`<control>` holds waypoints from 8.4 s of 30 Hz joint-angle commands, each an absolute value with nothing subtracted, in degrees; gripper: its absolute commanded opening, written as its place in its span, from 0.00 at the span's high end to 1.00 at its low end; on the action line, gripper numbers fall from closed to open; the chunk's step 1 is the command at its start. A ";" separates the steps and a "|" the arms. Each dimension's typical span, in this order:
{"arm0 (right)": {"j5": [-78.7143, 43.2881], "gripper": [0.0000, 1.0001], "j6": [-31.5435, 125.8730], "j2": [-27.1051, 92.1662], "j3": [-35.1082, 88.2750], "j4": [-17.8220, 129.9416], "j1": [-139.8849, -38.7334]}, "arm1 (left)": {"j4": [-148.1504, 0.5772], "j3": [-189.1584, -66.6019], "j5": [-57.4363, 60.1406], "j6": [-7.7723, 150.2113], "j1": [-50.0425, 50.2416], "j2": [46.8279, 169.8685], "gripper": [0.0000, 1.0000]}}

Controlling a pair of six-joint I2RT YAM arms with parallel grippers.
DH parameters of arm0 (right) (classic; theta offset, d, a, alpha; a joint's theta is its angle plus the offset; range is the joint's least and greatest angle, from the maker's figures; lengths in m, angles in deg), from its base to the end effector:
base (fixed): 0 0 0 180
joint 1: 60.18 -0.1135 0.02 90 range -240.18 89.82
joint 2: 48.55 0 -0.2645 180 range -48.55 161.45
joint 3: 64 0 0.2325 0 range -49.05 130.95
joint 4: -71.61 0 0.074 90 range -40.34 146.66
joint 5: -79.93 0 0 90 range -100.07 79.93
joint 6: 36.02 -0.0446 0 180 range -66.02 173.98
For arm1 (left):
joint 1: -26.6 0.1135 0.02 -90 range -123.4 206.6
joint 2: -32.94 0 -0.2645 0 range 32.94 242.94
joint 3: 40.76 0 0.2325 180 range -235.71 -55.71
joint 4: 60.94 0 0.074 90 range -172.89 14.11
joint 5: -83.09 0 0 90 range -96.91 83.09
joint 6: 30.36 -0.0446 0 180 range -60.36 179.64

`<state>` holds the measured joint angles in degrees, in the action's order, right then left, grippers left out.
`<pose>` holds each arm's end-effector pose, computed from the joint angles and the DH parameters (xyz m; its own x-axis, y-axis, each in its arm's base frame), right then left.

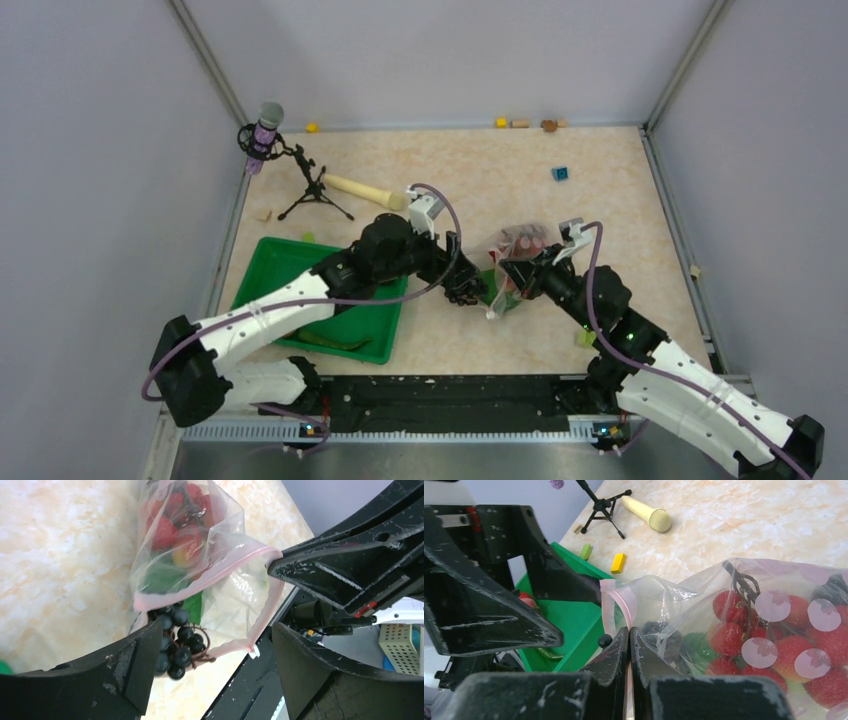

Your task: Place the food in the zip-top bag and seal the zipper

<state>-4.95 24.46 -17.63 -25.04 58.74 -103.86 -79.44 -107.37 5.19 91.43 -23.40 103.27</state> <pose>0.1049 0.0947 0.2720 -0.3602 0.3346 -0.8708 -0.5126 0.7089 0.4844 0.1676 -0.2143 0.3030 -0.6669 -0.0066 -0.7451 0.6146 0.5605 -0.5551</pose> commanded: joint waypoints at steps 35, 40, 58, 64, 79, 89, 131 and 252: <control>-4.07 1.00 25.41 -18.78 -24.30 60.01 -103.53 | -81.34 -105.27 -17.10 99.49 -23.59 110.94 1.00; -1.43 1.00 24.93 -18.94 -23.35 57.66 -103.53 | -85.02 -106.21 -17.03 97.99 -23.59 108.28 1.00; 0.33 1.00 28.29 -14.94 9.08 19.24 -103.51 | -82.01 -118.46 -5.54 88.79 -23.59 95.85 1.00; -4.13 1.00 31.74 -10.60 16.67 10.20 -103.50 | -88.48 -128.58 -12.22 84.76 -23.59 97.11 1.00; 18.22 1.00 28.68 -6.82 24.97 -2.67 -103.52 | -91.12 -144.80 -3.96 82.49 -23.25 116.13 1.00; 7.50 1.00 35.34 -3.44 15.20 6.13 -103.51 | -86.95 -140.06 -1.10 84.22 -23.23 123.76 1.00; 2.88 1.00 28.40 -0.10 -9.90 37.36 -103.56 | -93.19 -102.08 -40.51 102.01 -21.47 91.24 0.03; -9.21 1.00 27.22 -6.20 0.05 27.95 -103.51 | -54.38 -81.79 -1.06 99.15 -3.28 69.44 1.00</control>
<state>-4.20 26.89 -9.42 -8.06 31.92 -103.86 -68.99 -81.71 -8.71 107.26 -0.01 71.22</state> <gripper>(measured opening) 0.005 0.488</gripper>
